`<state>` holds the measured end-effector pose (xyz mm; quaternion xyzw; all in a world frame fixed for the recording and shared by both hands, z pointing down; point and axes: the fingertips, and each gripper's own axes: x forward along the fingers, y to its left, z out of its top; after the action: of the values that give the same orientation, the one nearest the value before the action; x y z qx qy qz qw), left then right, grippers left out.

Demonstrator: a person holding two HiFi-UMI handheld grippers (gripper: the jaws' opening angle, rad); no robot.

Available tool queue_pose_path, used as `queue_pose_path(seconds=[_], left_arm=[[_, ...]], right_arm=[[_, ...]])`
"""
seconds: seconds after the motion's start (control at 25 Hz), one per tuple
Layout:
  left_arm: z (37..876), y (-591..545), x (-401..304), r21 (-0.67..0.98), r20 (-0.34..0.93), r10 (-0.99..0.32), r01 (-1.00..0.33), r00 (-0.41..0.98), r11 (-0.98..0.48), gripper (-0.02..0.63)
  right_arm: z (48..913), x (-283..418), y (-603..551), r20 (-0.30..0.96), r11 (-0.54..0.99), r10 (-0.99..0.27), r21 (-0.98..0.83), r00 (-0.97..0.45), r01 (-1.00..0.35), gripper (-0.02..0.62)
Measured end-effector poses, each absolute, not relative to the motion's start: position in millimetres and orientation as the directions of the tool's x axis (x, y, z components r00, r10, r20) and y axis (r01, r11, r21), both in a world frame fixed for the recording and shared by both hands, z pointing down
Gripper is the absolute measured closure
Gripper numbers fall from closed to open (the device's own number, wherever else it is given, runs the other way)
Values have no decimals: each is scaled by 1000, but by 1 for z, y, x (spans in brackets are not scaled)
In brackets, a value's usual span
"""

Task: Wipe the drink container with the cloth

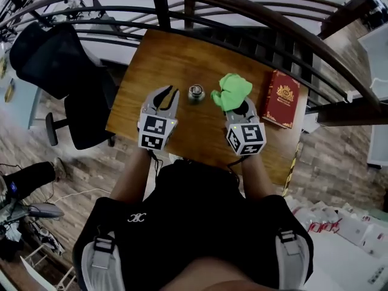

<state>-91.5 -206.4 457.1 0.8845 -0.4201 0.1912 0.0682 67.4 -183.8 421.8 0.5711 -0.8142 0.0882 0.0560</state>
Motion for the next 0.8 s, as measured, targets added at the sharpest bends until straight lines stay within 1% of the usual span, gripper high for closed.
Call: queue_pose_path(seconds=[0.08, 0.16, 0.24, 0.28, 0.32, 0.52, 0.72, 0.8], left_arm=[[469, -205, -81, -11, 435, -660, -730, 612, -684, 451], [483, -202, -74, -1, 478, -607, -691, 635, -723, 383], [493, -198, -66, 7, 515, -551, -647, 656, -763, 285], [497, -197, -62, 11, 532, -527, -628, 663, -778, 248], [502, -197, -59, 11, 550, -508, -614, 663, -789, 232], [531, -201, -53, 9, 634, -447, -584, 631, -811, 218], [556, -206, -44, 54, 693, -380, -570, 613, -820, 215], [563, -210, -40, 63, 703, -367, -568, 609, -821, 215]], right_arm=[[426, 72, -185, 201, 330, -919, -78, -339, -941, 541], [430, 76, -186, 209, 331, -917, -77, -340, -941, 541], [433, 78, -187, 220, 336, -912, -80, -346, -938, 541], [434, 78, -188, 223, 340, -910, -82, -349, -937, 541], [436, 79, -189, 227, 342, -908, -80, -352, -936, 541], [448, 79, -190, 262, 358, -896, -54, -360, -932, 541], [464, 65, -184, 301, 454, -842, -55, -448, -889, 541], [470, 63, -182, 315, 472, -831, -40, -459, -881, 542]])
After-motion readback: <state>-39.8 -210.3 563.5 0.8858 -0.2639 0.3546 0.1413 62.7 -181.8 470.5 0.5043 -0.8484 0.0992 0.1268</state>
